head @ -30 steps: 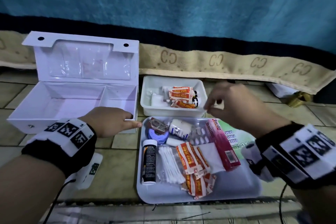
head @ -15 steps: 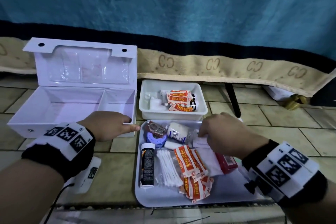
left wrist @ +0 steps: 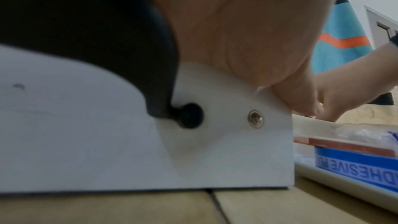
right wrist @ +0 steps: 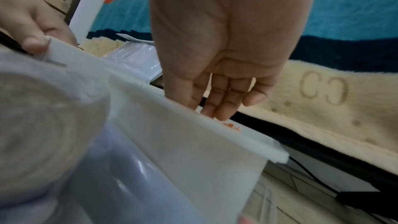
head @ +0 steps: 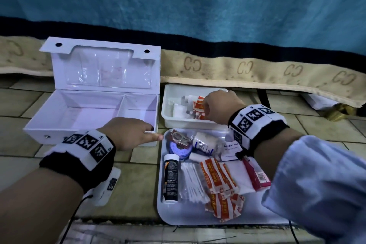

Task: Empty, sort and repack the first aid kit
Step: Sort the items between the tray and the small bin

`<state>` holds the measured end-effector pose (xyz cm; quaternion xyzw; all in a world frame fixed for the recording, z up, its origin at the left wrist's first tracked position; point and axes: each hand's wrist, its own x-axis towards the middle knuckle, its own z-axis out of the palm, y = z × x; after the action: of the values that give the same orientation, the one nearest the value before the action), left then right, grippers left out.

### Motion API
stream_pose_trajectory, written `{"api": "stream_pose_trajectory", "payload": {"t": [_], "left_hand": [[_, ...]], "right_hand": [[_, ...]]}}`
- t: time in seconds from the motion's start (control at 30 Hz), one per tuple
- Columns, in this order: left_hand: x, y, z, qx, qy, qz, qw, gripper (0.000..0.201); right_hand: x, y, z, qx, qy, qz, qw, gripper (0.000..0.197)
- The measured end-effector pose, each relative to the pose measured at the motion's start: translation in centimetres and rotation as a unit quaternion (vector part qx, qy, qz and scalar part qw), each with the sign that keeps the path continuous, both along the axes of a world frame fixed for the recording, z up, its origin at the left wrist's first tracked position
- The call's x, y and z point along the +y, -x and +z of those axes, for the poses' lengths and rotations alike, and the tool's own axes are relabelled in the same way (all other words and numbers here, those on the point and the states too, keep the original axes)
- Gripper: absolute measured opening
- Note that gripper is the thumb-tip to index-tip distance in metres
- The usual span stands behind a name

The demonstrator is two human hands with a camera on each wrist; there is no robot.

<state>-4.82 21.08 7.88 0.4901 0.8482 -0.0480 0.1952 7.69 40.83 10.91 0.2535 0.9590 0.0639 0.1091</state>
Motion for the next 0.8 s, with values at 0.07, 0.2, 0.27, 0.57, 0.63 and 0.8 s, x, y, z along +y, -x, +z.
{"api": "stream_pose_trajectory", "payload": {"t": [0.07, 0.2, 0.27, 0.57, 0.63, 0.8], "left_hand": [[0.0, -0.1, 0.0, 0.001, -0.003, 0.001, 1.0, 0.047], [0.1, -0.1, 0.1, 0.0, -0.003, 0.003, 1.0, 0.047], [0.1, 0.0, 0.0, 0.003, -0.002, 0.003, 1.0, 0.047], [0.0, -0.1, 0.0, 0.001, 0.003, 0.002, 1.0, 0.048], [0.1, -0.1, 0.0, 0.003, -0.003, 0.006, 1.0, 0.047], [0.1, 0.1, -0.1, 0.005, -0.001, 0.007, 1.0, 0.049]], "right_hand": [[0.1, 0.1, -0.1, 0.013, 0.011, 0.001, 1.0, 0.014], [0.2, -0.3, 0.1, 0.018, 0.033, -0.017, 0.999, 0.013], [0.2, -0.7, 0.7, 0.073, 0.071, -0.036, 0.994, 0.009], [-5.4, -6.7, 4.3, 0.148, 0.298, -0.121, 0.935, 0.014], [-6.8, -7.5, 3.0, 0.077, 0.297, -0.112, 0.945, 0.013], [-7.8, -7.3, -0.6, 0.043, 0.207, -0.101, 0.972, 0.009]]}}
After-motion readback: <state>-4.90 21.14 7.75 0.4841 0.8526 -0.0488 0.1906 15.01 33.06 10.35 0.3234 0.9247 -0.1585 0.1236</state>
